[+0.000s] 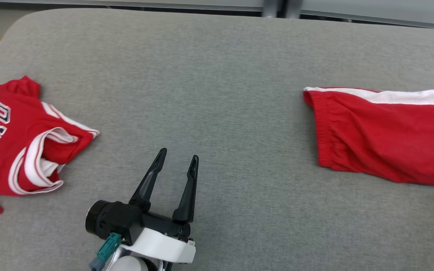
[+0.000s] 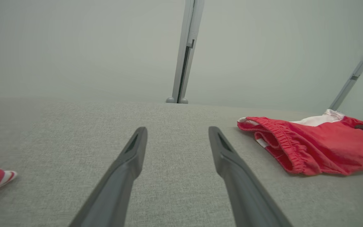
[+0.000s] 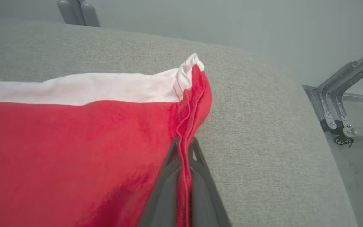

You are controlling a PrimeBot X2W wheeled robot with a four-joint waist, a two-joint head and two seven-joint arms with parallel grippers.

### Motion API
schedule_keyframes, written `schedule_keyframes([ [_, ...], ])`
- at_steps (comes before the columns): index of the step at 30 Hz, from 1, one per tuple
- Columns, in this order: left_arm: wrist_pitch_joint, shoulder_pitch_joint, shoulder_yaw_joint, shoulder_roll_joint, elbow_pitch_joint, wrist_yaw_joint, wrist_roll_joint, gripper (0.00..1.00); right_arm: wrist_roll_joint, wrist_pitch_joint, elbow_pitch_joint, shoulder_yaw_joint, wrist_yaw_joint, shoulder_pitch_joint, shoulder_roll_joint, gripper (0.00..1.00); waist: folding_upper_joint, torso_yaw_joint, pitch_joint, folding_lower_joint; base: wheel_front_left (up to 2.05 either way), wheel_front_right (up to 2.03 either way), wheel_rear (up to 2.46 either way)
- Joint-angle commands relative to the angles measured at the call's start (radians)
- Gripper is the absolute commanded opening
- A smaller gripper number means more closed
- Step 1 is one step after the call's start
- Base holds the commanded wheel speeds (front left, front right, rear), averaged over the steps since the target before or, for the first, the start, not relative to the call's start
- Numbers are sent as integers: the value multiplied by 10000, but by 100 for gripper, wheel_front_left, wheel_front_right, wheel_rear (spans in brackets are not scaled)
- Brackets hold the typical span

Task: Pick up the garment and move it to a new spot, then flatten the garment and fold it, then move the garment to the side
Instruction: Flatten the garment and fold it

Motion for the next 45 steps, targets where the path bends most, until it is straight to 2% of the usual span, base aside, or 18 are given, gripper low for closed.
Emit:
schedule_keyframes([
  [1, -3, -205, 45, 35, 39, -93, 138, 100, -286, -52, -146, 9, -25, -74, -126, 0, -1, -407, 108, 0, 0, 0, 0],
  [5, -3, -267, 89, 36, 196, -224, 248, 100, -829, 28, -555, -181, -25, -370, -59, 0, -1, -750, 35, 0, 0, 0, 0],
  [10, -1, -189, 117, 37, 383, -316, 266, 100, -1648, 357, -1539, -518, -25, -606, 376, 0, -1, -968, -239, 0, 0, 0, 0],
  [16, -3, -78, -68, 37, 450, -350, 119, 100, -2735, 1317, -3534, -1087, -25, -98, 1304, 0, -1, -836, -617, 0, 0, 0, 0],
  [22, -3, 108, -164, 36, 399, -212, 30, 100, -3827, 2171, -5690, -1945, -25, 1105, 2627, 0, -1, -369, -875, 0, 0, 0, 0],
  [26, -3, 199, -192, 33, 382, -205, 13, 100, -4328, 2516, -6897, -2097, -25, 1812, 3568, 0, -1, -122, -875, 0, 0, 0, 0],
  [29, -1, 200, -240, 33, 370, -199, -13, 100, -4600, 2613, -7273, -1985, -25, 2142, 4178, 0, -1, -1, -829, 0, 0, 0, 0],
  [36, -3, 42, -380, 34, 336, -180, -95, 100, -5083, 2611, -6819, -1747, -23, 2414, 5150, 0, -1, 174, -670, 0, 0, 0, 0],
  [37, -3, 20, -385, 34, 327, -175, -107, 100, -5065, 2594, -6710, -1688, -23, 2426, 5275, 4, -1, 190, -635, 0, 0, 0, 0],
  [38, -3, -6, -391, 34, 318, -166, -114, 100, -5096, 2533, -6600, -1613, -23, 2413, 5343, 40, -1, 204, -600, 0, 0, 0, 0],
  [39, -3, -26, -385, 34, 317, -167, -117, 100, -5092, 2451, -6479, -1532, -23, 2389, 5463, 100, -1, 216, -569, 0, 0, 0, 0],
  [45, -3, -11, -273, 34, 423, -130, -188, 100, -4259, 1672, -6435, -1008, -20, 2327, 5829, 100, -1, 92, -607, 0, 0, 0, 0],
])
